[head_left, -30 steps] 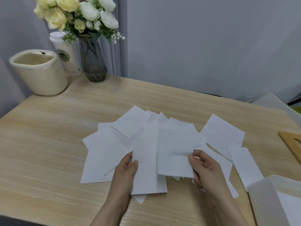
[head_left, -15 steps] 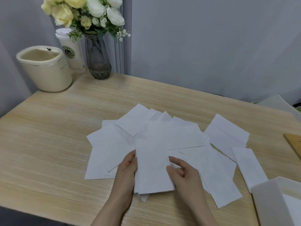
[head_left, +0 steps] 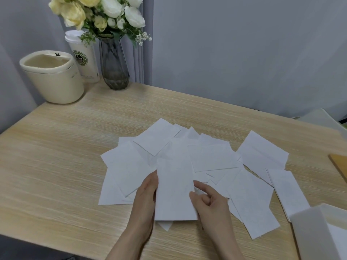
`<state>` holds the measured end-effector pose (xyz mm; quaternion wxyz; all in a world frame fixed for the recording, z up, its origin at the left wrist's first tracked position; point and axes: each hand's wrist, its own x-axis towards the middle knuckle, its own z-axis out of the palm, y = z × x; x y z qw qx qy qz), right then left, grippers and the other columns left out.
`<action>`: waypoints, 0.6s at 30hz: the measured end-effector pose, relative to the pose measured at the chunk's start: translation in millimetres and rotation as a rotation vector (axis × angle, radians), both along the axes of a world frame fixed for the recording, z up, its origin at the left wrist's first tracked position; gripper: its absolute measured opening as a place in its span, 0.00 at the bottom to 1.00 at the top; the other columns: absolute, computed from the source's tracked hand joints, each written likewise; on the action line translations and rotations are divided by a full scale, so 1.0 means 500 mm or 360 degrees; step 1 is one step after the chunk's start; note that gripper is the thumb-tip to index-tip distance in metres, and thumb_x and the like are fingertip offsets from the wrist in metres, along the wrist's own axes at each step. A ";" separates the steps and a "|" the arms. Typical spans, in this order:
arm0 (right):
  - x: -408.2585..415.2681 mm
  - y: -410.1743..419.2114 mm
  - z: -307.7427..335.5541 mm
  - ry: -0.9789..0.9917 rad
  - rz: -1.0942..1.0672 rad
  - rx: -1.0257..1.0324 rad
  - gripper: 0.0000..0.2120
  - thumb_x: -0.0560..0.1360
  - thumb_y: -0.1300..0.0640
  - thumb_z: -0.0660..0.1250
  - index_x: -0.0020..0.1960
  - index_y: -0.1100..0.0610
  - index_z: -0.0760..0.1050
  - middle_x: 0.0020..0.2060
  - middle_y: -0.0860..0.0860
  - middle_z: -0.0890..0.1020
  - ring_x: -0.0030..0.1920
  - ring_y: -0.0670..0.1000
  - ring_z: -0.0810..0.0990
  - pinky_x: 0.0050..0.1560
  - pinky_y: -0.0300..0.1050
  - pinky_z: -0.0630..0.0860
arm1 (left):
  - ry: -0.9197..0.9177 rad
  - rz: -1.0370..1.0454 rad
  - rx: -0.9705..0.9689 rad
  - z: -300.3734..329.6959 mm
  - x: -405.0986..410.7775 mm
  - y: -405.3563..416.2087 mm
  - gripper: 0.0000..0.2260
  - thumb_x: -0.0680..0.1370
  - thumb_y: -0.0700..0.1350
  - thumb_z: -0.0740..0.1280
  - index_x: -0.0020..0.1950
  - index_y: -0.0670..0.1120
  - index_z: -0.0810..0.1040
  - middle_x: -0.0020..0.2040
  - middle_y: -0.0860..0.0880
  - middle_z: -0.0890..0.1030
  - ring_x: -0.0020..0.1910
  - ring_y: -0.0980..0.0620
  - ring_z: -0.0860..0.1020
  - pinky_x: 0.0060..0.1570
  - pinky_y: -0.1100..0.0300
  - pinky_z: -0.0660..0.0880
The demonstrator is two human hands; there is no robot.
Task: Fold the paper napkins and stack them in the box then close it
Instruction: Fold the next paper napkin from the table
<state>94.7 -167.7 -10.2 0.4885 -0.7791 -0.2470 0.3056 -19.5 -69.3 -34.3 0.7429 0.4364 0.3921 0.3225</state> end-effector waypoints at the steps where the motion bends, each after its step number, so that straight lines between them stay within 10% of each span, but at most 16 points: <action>1: 0.000 0.000 -0.001 0.0002 0.0003 0.0005 0.10 0.75 0.60 0.67 0.54 0.49 0.78 0.18 0.43 0.62 0.22 0.42 0.64 0.28 0.29 0.65 | -0.0001 -0.0016 0.0014 0.001 0.000 -0.001 0.12 0.75 0.58 0.64 0.52 0.56 0.84 0.53 0.53 0.85 0.54 0.54 0.83 0.52 0.53 0.76; 8: 0.017 0.002 -0.003 0.0014 -0.0043 0.0033 0.09 0.75 0.58 0.68 0.54 0.49 0.79 0.22 0.42 0.76 0.25 0.39 0.73 0.32 0.30 0.67 | -0.0023 0.0038 -0.0067 -0.032 -0.002 -0.001 0.14 0.75 0.41 0.68 0.61 0.51 0.77 0.55 0.49 0.85 0.55 0.48 0.83 0.53 0.50 0.77; 18: 0.173 0.013 -0.022 -0.1396 0.0135 -0.0631 0.14 0.78 0.53 0.62 0.62 0.45 0.77 0.67 0.45 0.69 0.67 0.49 0.61 0.60 0.45 0.57 | -0.0029 0.0057 -0.0107 -0.046 -0.004 0.003 0.17 0.71 0.43 0.69 0.59 0.51 0.79 0.54 0.51 0.85 0.53 0.49 0.84 0.49 0.52 0.76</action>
